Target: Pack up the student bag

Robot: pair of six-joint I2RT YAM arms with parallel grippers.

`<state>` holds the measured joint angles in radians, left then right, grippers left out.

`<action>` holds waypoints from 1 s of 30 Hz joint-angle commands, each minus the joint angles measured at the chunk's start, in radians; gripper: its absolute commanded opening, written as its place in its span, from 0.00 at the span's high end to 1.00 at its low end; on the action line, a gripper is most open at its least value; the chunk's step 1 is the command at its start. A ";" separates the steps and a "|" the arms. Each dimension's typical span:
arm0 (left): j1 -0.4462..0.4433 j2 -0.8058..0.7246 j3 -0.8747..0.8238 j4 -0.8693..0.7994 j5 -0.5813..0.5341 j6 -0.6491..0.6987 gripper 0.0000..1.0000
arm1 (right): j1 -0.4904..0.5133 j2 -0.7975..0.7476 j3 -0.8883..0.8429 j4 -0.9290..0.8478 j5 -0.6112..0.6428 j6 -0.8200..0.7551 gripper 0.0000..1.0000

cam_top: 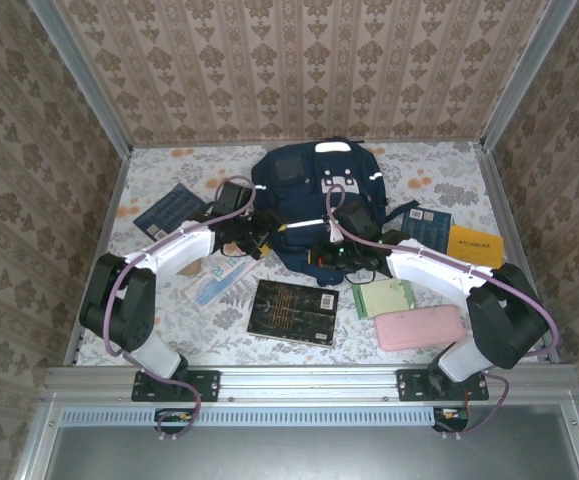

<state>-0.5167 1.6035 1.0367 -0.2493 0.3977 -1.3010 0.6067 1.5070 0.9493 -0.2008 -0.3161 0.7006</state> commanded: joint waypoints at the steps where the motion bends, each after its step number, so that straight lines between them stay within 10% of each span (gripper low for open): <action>1: -0.010 0.033 -0.031 0.060 0.041 -0.067 0.32 | 0.001 0.006 0.037 0.089 -0.031 0.021 1.00; 30: -0.016 0.059 -0.038 0.076 0.033 -0.041 0.36 | 0.013 0.030 0.032 0.135 -0.049 0.058 1.00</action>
<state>-0.5316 1.6249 0.9558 -0.1978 0.4473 -1.3430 0.6117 1.5337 0.9516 -0.1387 -0.3340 0.7563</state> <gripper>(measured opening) 0.643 0.062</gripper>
